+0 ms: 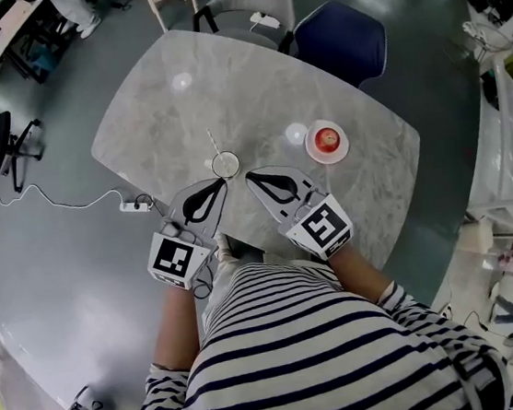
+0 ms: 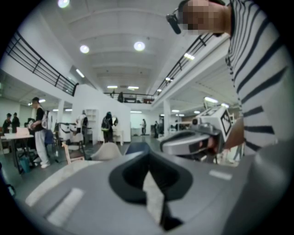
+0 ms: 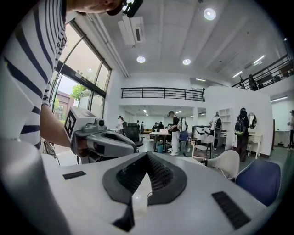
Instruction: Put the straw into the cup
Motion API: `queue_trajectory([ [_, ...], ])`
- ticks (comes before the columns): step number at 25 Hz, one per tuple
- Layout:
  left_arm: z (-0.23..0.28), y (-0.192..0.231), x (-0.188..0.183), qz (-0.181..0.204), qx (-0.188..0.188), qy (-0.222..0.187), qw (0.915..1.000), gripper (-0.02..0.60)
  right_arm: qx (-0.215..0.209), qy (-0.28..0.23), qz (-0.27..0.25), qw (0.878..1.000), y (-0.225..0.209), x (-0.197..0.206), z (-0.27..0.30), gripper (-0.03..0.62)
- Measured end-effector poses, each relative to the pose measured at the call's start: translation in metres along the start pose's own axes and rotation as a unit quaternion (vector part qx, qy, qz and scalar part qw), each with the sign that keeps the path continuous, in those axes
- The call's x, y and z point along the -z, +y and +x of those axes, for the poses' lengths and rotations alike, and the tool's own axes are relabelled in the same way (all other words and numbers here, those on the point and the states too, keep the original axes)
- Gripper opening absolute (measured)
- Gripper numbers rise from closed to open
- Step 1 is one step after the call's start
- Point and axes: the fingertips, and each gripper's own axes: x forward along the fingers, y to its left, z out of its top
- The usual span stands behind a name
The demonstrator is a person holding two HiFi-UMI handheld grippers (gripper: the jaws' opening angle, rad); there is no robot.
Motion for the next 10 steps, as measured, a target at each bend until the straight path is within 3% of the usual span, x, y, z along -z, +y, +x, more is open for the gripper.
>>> queue_trajectory([
  [10, 0.0091, -0.003, 0.0002, 0.004, -0.002, 0.003, 1.0, 0.008, 0.0, -0.002, 0.0, 1.0, -0.0072, 0.003, -0.0043, 0.005],
])
